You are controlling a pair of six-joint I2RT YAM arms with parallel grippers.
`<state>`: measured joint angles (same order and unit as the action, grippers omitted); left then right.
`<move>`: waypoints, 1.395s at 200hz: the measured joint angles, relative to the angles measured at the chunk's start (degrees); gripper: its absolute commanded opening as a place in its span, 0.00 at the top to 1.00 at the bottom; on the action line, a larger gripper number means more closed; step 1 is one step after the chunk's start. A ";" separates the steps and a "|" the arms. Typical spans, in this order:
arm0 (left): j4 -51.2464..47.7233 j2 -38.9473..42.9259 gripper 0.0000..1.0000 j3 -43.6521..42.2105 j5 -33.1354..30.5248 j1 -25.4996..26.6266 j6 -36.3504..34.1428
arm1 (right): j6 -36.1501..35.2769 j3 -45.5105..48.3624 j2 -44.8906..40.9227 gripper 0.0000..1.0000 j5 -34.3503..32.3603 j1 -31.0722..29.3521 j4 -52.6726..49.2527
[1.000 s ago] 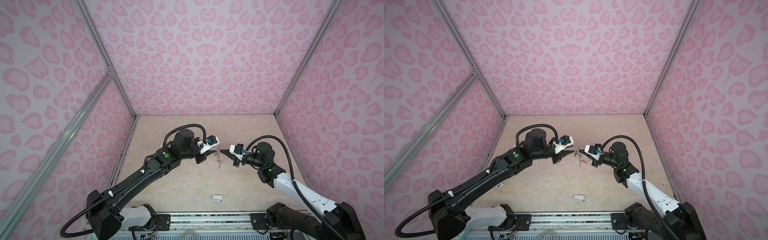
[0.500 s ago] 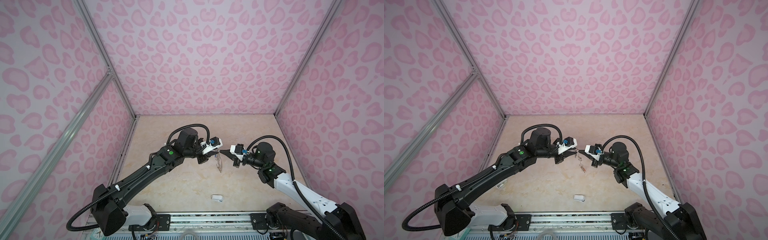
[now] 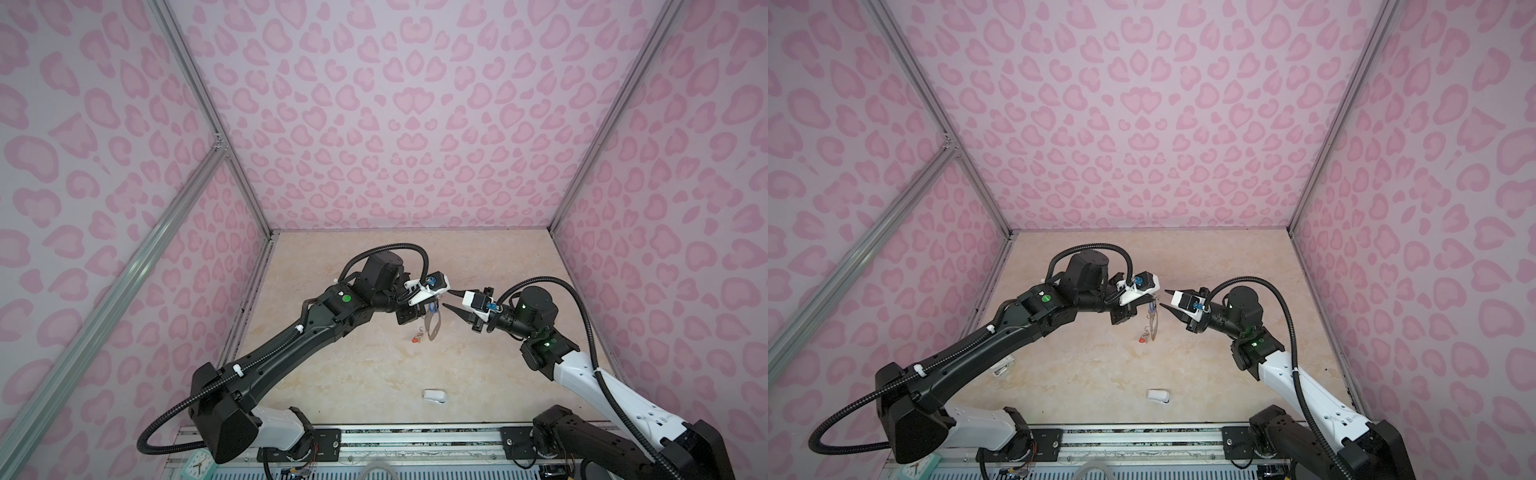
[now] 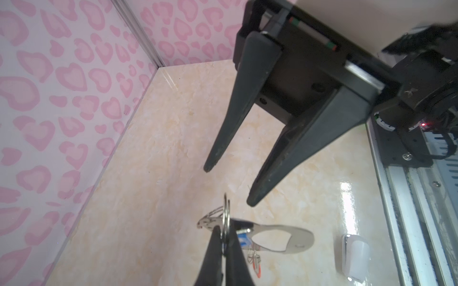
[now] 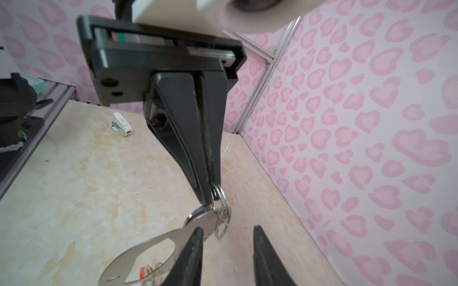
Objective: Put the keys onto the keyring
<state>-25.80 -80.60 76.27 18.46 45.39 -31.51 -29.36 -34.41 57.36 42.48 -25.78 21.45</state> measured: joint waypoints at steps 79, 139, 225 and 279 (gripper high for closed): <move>-11.45 -5.42 0.97 8.72 -7.58 3.48 -1.68 | -7.10 -1.73 -0.85 0.73 -4.15 -2.64 -5.90; -12.31 -5.49 0.97 9.18 -7.74 4.09 -2.08 | -6.99 -1.64 0.09 0.78 -5.42 -3.74 -5.86; -13.05 -5.97 0.91 9.79 -6.91 4.57 -2.49 | -6.23 -1.36 0.37 0.97 -6.43 -4.39 -3.87; -7.87 -1.75 0.58 3.96 -8.44 4.42 -2.25 | -6.86 -0.28 0.09 1.00 -7.78 -4.44 -4.22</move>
<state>-33.67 -82.35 80.23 10.02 49.80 -33.76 -36.23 -34.70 57.45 34.70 -30.22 17.23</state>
